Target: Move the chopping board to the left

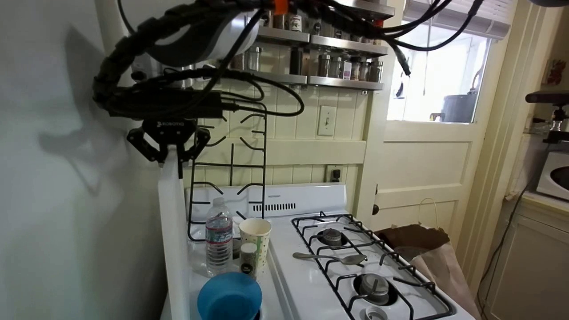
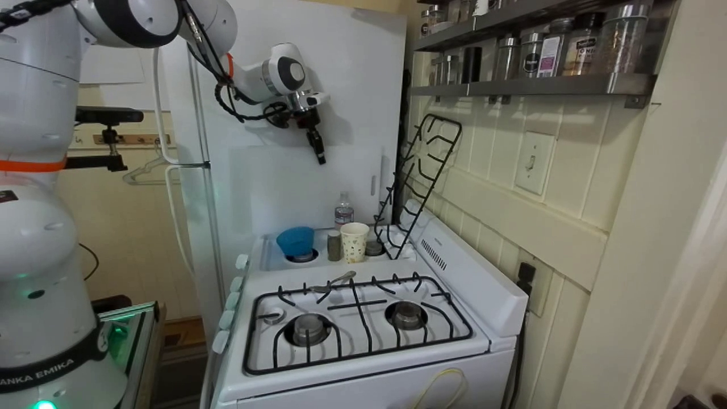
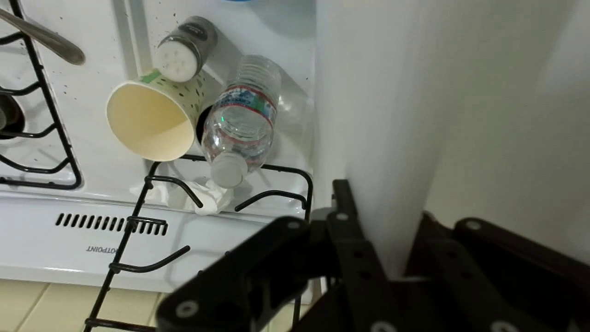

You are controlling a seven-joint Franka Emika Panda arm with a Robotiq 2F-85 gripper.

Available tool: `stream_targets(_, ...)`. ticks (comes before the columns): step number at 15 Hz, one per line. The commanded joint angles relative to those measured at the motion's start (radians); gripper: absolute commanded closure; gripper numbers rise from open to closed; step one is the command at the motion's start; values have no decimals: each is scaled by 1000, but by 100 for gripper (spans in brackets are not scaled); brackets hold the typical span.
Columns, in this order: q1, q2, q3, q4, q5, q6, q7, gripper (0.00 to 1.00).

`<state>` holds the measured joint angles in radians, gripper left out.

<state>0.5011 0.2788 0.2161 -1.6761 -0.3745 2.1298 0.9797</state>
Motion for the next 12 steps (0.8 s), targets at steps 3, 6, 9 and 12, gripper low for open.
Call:
stream_targets(3, -6, -44, 6, 23, 5, -137, 37, 96)
stream_targets(6, -17, -55, 5, 19, 18, -222, 54, 96)
stream_targets(9, -29, -48, 6, 35, 17, -298, 57, 96)
stream_targets(12, -29, -11, 9, 81, 9, -334, 38, 96)
